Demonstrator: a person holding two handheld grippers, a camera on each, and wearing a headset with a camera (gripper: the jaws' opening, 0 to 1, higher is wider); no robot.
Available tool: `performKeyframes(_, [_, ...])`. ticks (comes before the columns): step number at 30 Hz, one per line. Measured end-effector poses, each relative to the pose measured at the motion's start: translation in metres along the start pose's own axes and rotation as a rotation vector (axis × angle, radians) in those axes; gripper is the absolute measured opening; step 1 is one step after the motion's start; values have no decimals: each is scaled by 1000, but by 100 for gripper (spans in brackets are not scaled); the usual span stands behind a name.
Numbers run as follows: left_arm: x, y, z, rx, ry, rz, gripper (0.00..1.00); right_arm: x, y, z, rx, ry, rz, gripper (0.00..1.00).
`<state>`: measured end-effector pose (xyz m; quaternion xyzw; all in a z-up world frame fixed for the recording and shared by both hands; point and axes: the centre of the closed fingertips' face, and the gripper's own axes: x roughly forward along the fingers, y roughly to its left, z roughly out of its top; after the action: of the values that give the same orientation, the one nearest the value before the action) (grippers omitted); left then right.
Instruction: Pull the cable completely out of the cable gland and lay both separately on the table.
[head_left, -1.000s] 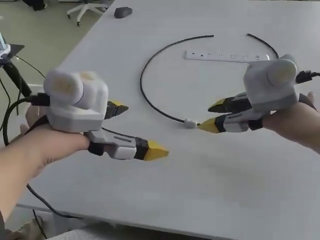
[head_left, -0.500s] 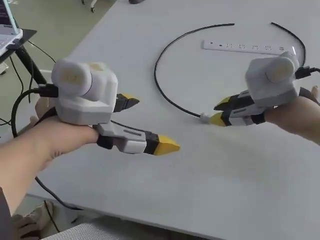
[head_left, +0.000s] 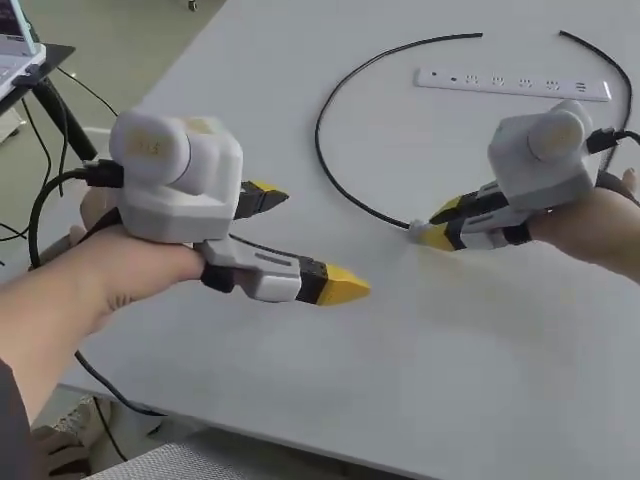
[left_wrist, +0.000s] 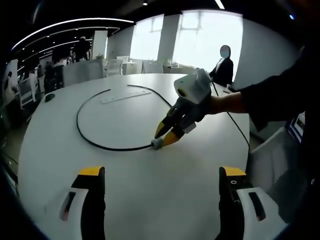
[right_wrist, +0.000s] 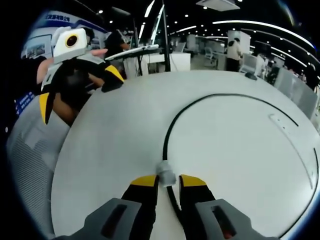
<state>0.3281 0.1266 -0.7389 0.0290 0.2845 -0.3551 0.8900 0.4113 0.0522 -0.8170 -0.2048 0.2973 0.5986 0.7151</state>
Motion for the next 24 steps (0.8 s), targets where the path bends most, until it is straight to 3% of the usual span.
performKeyframes(17, [6,5,2,-10,-4,-4,94,3,0,-3,-58,9,-9,9])
performKeyframes(24, [8,8,5,-7,-16,-12,92,-11,8,4,-73,-13,2,8])
